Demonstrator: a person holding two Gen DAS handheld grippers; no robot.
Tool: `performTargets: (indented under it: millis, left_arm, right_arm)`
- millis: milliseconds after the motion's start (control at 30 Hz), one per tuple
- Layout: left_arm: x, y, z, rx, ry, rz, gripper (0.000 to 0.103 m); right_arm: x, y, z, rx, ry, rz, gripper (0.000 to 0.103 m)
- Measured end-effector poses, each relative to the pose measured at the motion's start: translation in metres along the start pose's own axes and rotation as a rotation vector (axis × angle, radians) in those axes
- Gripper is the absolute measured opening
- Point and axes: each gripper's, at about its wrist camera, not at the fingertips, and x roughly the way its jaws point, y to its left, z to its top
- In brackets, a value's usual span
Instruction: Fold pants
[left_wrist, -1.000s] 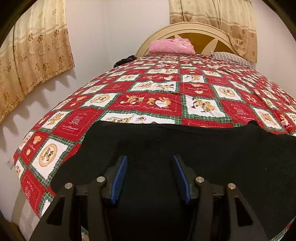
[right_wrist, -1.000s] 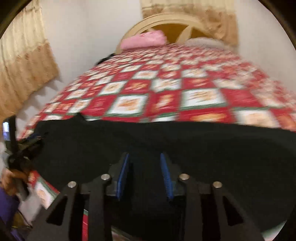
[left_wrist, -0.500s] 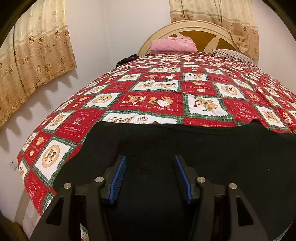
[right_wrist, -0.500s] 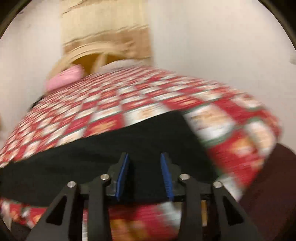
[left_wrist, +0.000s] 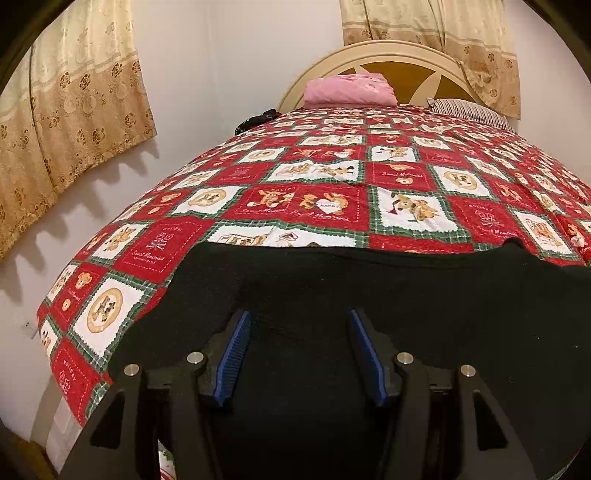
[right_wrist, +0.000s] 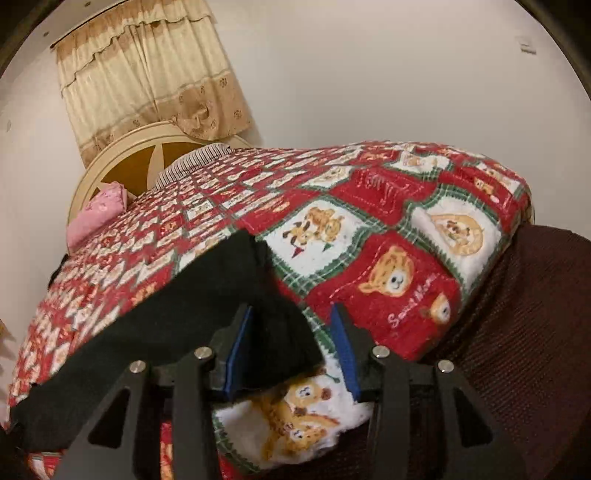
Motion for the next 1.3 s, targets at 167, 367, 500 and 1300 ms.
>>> performTargets:
  millis: [167, 367, 500, 1300]
  left_arm:
    - [0.0, 0.0, 0.0, 0.0, 0.0, 0.001, 0.058]
    - [0.0, 0.0, 0.0, 0.0, 0.0, 0.0, 0.058]
    - [0.0, 0.002, 0.001, -0.007, 0.0, -0.008, 0.058]
    - [-0.001, 0.006, 0.001, -0.036, -0.008, -0.045, 0.058]
  right_arm:
    - [0.002, 0.01, 0.001, -0.058, 0.033, -0.001, 0.028]
    - [0.004, 0.02, -0.004, -0.138, 0.049, -0.017, 0.016]
    - [-0.017, 0.032, 0.008, -0.092, 0.01, 0.031, 0.016]
    - [-0.027, 0.36, -0.205, -0.944, 0.114, 0.498, 0.027]
